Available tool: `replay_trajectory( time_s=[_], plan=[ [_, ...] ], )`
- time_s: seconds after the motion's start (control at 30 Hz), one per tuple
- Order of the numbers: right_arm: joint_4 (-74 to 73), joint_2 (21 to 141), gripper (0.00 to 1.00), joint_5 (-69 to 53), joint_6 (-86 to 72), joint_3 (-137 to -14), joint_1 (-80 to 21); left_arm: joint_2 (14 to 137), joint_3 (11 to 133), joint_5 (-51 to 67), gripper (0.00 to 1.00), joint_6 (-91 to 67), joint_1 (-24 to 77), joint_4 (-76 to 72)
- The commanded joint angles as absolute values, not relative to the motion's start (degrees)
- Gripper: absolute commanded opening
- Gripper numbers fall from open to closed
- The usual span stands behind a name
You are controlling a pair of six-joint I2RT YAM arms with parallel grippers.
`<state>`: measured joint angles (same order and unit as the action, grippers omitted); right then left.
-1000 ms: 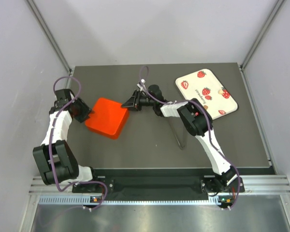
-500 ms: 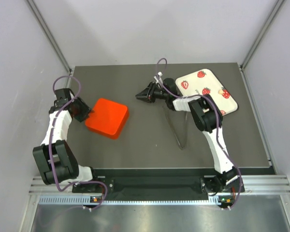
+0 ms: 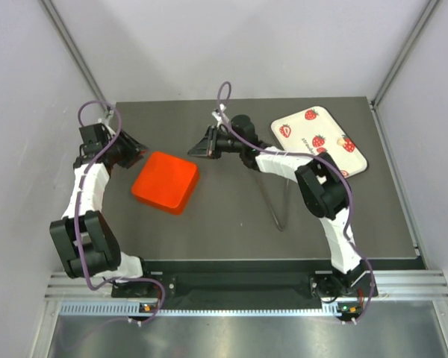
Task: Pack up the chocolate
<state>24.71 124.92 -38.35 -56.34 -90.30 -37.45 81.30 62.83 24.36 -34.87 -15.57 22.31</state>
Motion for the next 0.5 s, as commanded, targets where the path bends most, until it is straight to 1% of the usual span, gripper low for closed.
replay_trajectory(
  time_s=[0.0, 0.17, 0.23, 0.33, 0.47],
  plan=[
    [23.1, 125.9, 0.12, -38.4, -54.8, -93.7, -41.1, 85.2, 66.3, 29.4, 0.46, -38.6, -15.3, 13.5],
    [27.9, 132.9, 0.12, -38.2, -59.1, -92.1, -43.1, 91.0, 62.9, 28.6, 0.45, -39.1, -15.2, 9.3],
    [27.2, 135.3, 0.11, -38.5, -58.9, -92.5, -43.2, 94.3, 61.4, 29.2, 0.44, -39.3, -15.1, 9.0],
    [23.7, 135.7, 0.11, -38.1, -56.8, -93.3, -43.1, 96.5, 60.3, 25.5, 0.43, -38.6, -15.1, 11.8],
    [19.3, 132.5, 0.11, -37.3, -53.4, -94.9, -43.0, 94.4, 64.8, 18.1, 0.43, -37.2, -15.1, 18.2]
  ],
)
